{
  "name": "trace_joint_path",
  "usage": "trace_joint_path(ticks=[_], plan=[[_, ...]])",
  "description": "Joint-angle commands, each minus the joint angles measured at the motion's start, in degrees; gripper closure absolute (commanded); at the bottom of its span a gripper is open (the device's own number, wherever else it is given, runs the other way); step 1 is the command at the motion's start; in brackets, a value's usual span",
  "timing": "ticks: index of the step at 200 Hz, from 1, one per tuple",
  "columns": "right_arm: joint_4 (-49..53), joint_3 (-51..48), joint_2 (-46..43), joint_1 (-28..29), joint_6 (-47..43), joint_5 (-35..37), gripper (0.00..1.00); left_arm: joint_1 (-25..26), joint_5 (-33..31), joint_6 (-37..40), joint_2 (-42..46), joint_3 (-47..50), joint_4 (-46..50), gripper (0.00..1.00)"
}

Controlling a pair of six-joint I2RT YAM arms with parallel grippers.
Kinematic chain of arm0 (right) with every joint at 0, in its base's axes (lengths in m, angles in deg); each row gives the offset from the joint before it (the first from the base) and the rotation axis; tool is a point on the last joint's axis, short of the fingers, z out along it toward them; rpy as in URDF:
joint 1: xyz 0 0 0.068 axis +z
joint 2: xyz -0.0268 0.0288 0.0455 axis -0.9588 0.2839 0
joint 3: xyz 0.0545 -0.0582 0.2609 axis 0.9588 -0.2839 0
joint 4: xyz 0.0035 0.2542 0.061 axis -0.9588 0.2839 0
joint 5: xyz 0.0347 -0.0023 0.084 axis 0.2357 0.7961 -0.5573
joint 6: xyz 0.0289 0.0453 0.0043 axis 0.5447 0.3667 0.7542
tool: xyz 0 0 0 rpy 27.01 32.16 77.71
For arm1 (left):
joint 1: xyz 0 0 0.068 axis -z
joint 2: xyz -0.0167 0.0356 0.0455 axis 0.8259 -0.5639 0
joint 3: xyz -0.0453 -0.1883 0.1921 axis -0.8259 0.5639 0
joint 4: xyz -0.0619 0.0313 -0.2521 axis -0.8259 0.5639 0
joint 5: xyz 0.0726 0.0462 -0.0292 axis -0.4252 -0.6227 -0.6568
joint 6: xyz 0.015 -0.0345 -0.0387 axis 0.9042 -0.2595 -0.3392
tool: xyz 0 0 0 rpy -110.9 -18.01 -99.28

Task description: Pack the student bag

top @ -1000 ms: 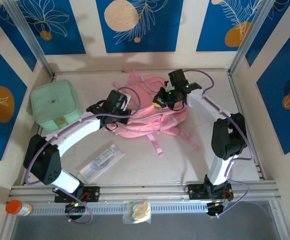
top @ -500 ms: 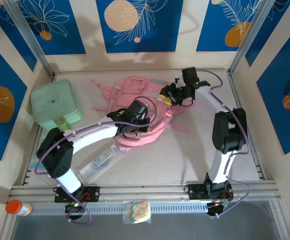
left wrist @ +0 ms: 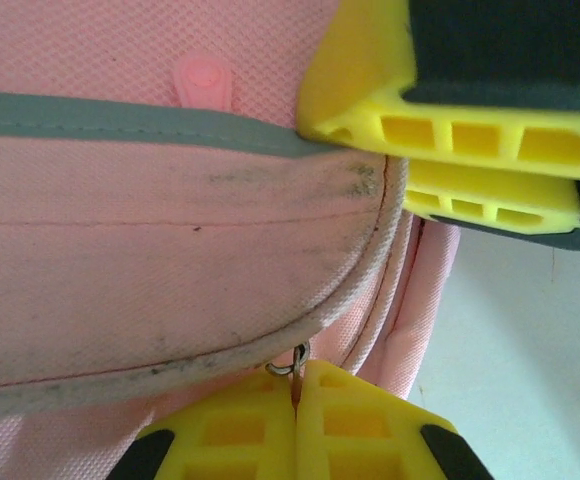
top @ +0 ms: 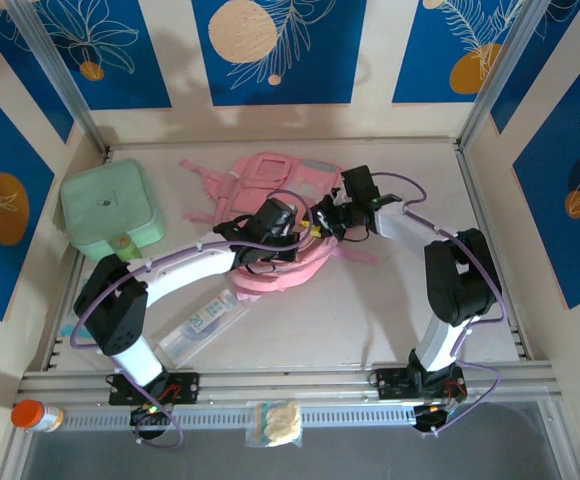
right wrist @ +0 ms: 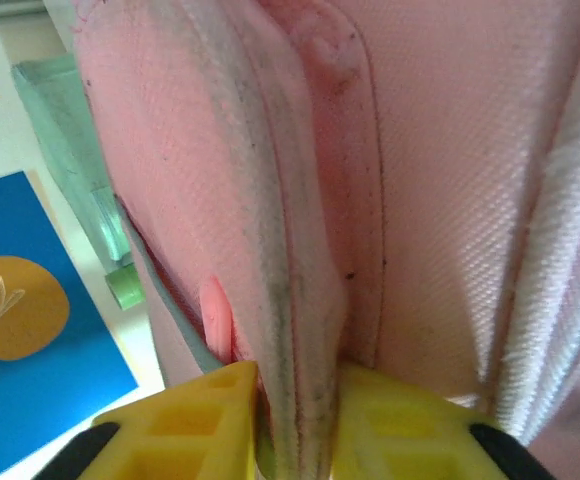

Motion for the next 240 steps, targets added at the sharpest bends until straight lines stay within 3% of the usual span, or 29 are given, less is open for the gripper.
trace_joint_path(ticks=[1,8,27,59,86,106,123,156,179,213,240], plan=[[3.96,4.10,-0.62,-1.16,-4.38,2.20,0.95,0.04,-0.43,1.15,0.91,-1.24,2.51,1.00],[5.36,4.45,-1.08,-2.14,-6.42,1.86,1.00,0.00,-1.38,1.79,1.88,-0.64,3.52,1.00],[7.39,4.09,-2.18,-5.48,-13.01,-3.16,1.00,-0.87,-5.01,3.96,4.78,0.88,7.89,1.00],[14.79,6.00,-3.32,-11.85,-21.83,-2.05,1.00,-7.51,-5.05,7.28,8.10,5.76,11.00,1.00],[17.98,11.55,0.94,-16.35,-25.85,-5.22,1.00,-13.48,-0.54,9.06,7.69,7.57,8.89,1.00],[22.97,17.78,4.24,-16.50,-28.48,-1.03,1.00,-13.26,2.15,9.32,7.95,6.95,6.72,1.00],[22.53,18.39,4.38,-16.52,-27.23,-3.15,1.00,-11.67,5.75,8.45,7.84,6.47,3.79,1.00],[18.36,11.33,-1.94,-14.25,-18.82,-3.77,0.59,-8.08,6.00,7.16,6.16,4.52,1.63,1.00],[13.67,2.80,-8.75,-11.77,-11.02,-0.89,0.44,-7.59,5.92,6.59,5.55,4.00,1.00,1.00],[4.59,-6.93,-12.34,-8.65,-1.46,0.42,0.38,-7.47,6.93,6.57,5.73,4.42,0.17,1.00],[4.00,-3.58,-9.62,-6.59,-2.14,1.37,0.47,-7.30,6.80,7.16,5.49,4.37,0.64,1.00]])
